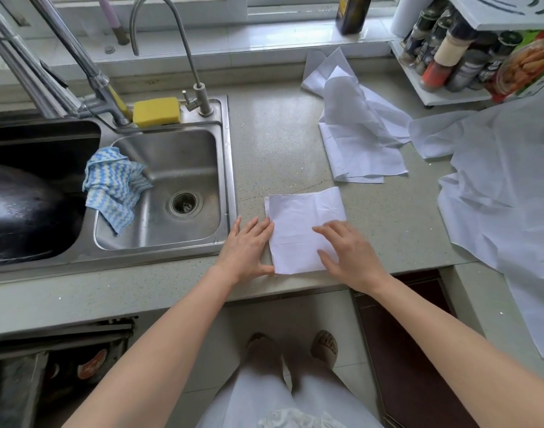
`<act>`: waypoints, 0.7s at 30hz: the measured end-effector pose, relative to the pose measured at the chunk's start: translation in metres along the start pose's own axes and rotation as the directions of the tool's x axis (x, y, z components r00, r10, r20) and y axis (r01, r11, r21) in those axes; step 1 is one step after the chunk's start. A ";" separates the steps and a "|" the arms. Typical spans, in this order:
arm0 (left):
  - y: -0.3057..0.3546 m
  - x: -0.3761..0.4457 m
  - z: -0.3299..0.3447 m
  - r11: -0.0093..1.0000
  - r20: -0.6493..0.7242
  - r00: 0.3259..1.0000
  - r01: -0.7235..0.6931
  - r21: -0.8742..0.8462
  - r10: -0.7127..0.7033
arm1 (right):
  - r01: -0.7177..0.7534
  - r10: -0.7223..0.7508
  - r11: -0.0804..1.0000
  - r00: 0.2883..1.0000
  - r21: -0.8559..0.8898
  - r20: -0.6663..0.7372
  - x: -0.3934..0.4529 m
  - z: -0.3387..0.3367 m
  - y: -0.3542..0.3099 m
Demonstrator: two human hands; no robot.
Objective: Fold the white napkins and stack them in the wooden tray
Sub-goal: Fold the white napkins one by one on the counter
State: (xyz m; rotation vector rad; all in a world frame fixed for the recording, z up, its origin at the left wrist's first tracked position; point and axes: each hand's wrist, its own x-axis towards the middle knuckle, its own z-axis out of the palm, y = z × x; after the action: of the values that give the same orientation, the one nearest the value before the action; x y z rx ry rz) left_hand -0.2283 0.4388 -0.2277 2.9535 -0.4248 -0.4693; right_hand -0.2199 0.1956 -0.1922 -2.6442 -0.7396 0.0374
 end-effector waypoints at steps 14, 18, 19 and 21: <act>-0.004 0.004 -0.028 0.985 0.245 0.969 0.031 -0.168 0.012 | 0.273 -0.261 0.911 0.962 -0.310 0.080 -0.025 0.003 0.039; -0.001 0.010 -0.034 0.982 0.201 0.979 0.078 -0.171 -0.043 | 0.254 -0.211 0.892 0.965 -0.373 0.154 -0.025 0.005 0.040; 0.002 0.010 -0.033 0.989 0.181 0.982 0.070 -0.129 -0.046 | 0.245 -0.187 0.898 0.965 -0.366 0.186 -0.024 0.005 0.040; 0.010 0.009 -0.029 0.995 0.151 0.986 0.074 -0.067 -0.063 | 0.249 -0.146 0.905 0.943 -0.343 0.300 -0.020 0.004 0.041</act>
State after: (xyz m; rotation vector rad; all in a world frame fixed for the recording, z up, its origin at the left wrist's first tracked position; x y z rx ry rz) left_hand -0.2133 0.4291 -0.2011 2.8809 -0.3142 -0.7015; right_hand -0.2179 0.1550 -0.2128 -2.9433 -1.2165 0.2225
